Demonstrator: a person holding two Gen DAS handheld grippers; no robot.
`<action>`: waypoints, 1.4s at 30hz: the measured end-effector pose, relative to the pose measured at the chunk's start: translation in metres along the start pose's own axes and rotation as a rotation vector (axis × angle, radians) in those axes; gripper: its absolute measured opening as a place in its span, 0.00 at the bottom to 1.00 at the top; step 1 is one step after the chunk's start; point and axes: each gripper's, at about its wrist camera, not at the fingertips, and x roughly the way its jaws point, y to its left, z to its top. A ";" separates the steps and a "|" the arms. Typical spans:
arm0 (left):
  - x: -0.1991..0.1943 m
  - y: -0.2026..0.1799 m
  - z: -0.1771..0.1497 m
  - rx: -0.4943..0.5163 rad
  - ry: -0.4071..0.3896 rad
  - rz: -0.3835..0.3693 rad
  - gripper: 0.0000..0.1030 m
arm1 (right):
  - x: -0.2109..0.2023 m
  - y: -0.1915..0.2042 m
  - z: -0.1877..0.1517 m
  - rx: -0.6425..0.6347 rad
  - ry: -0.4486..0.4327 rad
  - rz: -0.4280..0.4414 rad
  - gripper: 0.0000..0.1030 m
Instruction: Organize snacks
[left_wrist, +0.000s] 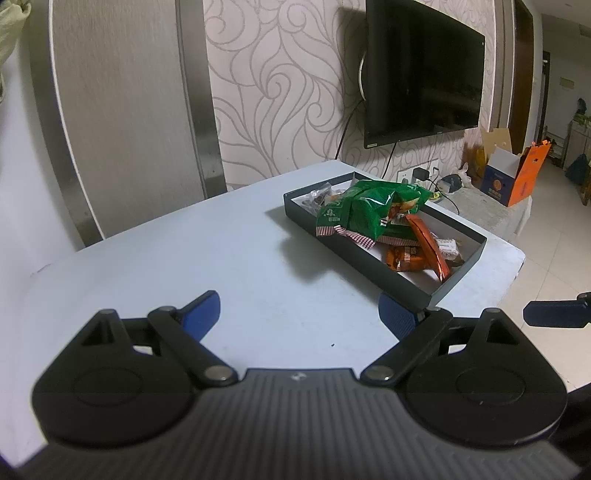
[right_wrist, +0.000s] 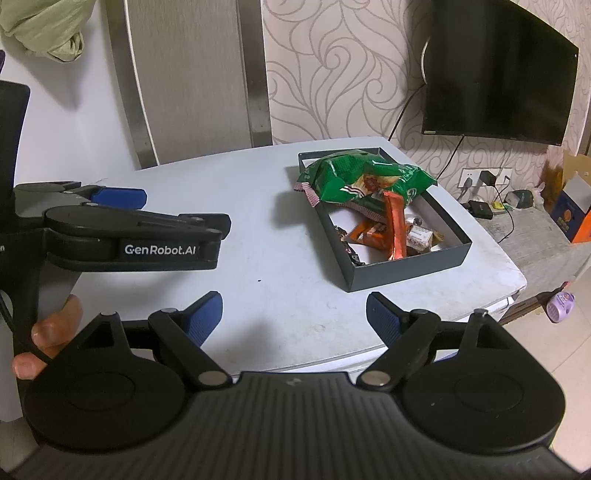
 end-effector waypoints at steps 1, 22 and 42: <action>0.000 0.000 0.000 0.000 0.000 0.001 0.91 | 0.000 0.000 0.000 0.000 0.001 0.000 0.86; 0.002 0.002 0.000 -0.006 0.007 -0.004 0.91 | 0.003 0.004 0.002 -0.004 0.004 -0.001 0.86; 0.005 0.005 0.004 -0.009 -0.059 -0.023 0.89 | 0.007 0.000 0.004 -0.003 0.006 0.000 0.86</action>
